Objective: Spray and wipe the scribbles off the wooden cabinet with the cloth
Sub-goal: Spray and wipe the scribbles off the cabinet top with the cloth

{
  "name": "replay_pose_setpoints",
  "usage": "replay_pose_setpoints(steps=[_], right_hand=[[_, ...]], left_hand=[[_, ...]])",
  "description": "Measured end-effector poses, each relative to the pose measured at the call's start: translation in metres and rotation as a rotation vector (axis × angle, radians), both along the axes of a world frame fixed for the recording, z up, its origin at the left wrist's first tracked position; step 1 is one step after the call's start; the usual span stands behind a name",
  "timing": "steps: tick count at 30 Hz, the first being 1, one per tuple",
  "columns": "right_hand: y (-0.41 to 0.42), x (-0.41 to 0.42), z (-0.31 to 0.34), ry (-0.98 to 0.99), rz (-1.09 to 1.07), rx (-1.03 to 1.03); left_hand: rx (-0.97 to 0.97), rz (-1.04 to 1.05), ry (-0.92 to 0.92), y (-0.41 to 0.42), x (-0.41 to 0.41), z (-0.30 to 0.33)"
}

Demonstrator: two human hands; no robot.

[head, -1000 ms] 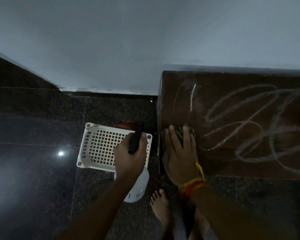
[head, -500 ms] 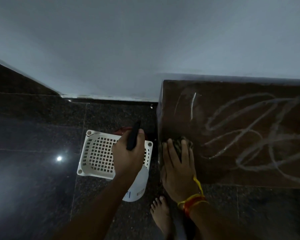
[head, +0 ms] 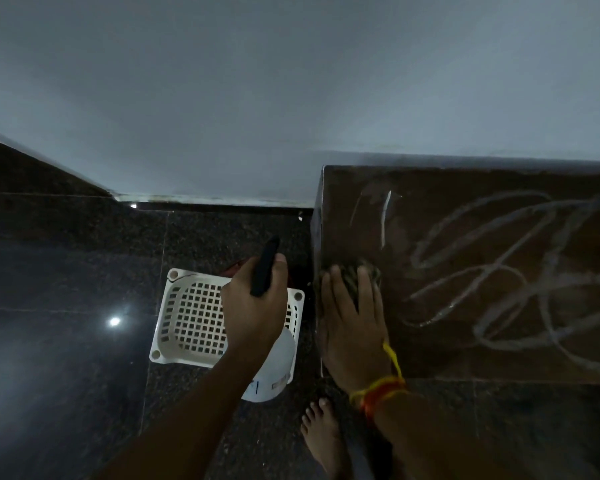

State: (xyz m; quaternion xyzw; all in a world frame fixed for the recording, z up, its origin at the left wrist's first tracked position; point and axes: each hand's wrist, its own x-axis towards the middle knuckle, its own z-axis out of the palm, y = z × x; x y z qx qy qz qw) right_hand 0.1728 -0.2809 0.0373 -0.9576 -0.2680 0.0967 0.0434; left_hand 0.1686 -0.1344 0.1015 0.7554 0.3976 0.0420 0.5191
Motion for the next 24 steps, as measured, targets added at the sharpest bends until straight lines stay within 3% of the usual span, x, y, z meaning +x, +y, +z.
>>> replay_pose_setpoints(steps=[4,13,21,24], right_hand=[[0.003,0.012,-0.004,-0.023,0.021,0.011],[0.065,0.137,-0.013,-0.093,-0.083,-0.002],[0.028,0.062,-0.01,-0.077,-0.051,0.051],[0.03,0.07,-0.012,-0.072,-0.034,0.066]], left_hand=[[0.006,0.001,-0.001,0.005,0.007,-0.007],[-0.003,-0.045,-0.033,0.01,0.009,-0.019],[0.032,-0.05,-0.044,0.012,0.026,-0.018],[0.028,-0.042,-0.056,0.01,0.03,-0.018]])
